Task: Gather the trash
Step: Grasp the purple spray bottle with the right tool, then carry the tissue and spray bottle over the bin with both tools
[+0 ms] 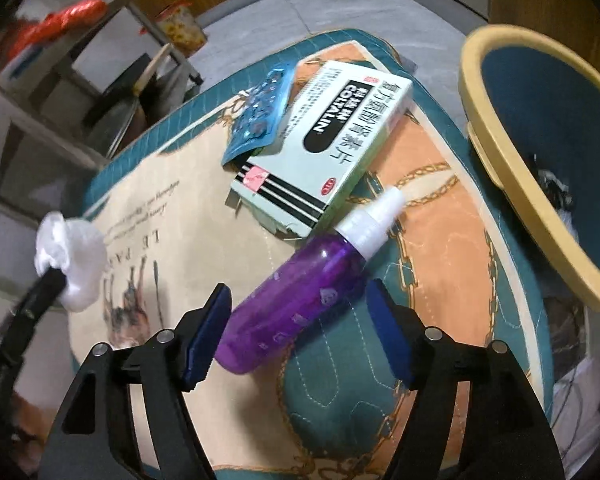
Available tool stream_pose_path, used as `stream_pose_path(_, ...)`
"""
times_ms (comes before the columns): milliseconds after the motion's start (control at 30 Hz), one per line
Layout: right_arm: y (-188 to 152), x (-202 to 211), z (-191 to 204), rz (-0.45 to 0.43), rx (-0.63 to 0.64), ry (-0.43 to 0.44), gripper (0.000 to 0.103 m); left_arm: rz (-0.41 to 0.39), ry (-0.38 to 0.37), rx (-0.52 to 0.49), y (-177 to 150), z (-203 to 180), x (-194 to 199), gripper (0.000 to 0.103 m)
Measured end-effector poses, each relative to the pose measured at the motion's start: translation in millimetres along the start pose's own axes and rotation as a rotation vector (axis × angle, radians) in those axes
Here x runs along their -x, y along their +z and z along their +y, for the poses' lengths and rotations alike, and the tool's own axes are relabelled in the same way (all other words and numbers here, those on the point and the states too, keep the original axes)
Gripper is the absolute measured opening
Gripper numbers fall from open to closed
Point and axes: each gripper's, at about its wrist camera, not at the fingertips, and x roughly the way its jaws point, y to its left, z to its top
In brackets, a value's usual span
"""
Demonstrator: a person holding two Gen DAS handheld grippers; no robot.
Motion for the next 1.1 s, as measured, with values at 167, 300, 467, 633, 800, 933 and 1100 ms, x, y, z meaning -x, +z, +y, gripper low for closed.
stream_pose_path(167,-6,3,-5,0.009,0.053,-0.005,0.066,0.008,-0.008,-0.004,0,-8,-3,0.005)
stream_pose_path(300,-11,9,-18,0.028,0.061,-0.013,0.048,0.007,-0.017,-0.013,2,-16,-3,0.005)
stream_pose_path(467,-18,15,-26,0.042,0.107,-0.022,0.038,0.01,-0.036,-0.016,2,-23,-5,0.005)
stream_pose_path(633,-27,20,-28,0.064,0.166,-0.027,0.035,0.006,-0.05,-0.02,4,-32,-3,0.005)
stream_pose_path(800,-38,26,-36,0.09,0.206,0.011,0.034,-0.003,-0.068,-0.022,7,-43,-1,0.005)
stream_pose_path(933,-40,35,-44,0.074,0.184,0.06,0.034,-0.013,-0.086,-0.022,12,-51,0,0.005)
stream_pose_path(1100,-39,61,-57,0.008,0.164,0.12,0.034,-0.022,-0.111,-0.03,18,-66,0,0.005)
